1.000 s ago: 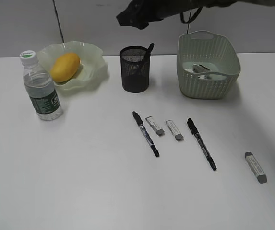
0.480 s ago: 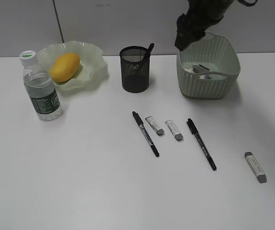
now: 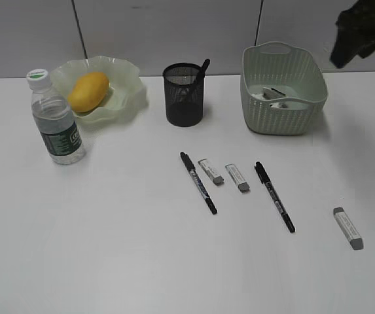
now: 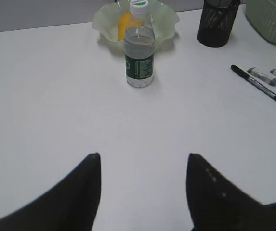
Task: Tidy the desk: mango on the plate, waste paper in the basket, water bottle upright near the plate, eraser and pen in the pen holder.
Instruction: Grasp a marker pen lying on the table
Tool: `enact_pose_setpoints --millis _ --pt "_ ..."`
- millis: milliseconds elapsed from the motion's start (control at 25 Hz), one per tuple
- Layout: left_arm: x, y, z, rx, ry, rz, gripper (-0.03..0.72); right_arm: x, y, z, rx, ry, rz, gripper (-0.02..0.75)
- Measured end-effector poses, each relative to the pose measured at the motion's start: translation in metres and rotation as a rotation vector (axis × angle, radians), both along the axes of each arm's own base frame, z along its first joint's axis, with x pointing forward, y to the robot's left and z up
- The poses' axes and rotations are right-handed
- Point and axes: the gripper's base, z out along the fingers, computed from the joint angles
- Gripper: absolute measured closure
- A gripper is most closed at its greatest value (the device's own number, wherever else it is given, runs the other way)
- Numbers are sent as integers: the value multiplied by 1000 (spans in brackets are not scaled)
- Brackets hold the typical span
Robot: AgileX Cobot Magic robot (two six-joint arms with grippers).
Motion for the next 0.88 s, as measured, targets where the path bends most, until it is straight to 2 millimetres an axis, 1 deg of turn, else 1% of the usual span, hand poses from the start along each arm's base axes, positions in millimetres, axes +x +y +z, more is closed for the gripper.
enact_pose_setpoints --millis 80,200,280,320,520,600,760,880 --pt "0 0 0 0 0 0 260 -15 -21 12 2 -17 -53 269" --pt "0 -1 0 -6 0 -4 260 -40 -45 27 10 -31 -141 269" --pt "0 -1 0 -12 1 -8 260 -60 -55 35 21 -32 -199 269" --pt "0 -2 0 -16 1 -12 260 -69 -58 34 24 -20 -217 269" --pt "0 -2 0 -23 3 -16 260 -121 -57 36 30 0 -243 269" --pt "4 -3 1 -24 30 -19 260 -141 -56 35 34 2 -245 269" --pt "25 -7 1 -44 160 -34 260 -182 -54 34 35 -15 -247 269" --pt "47 -10 6 -51 275 -38 260 -208 -52 33 38 -52 -249 269"
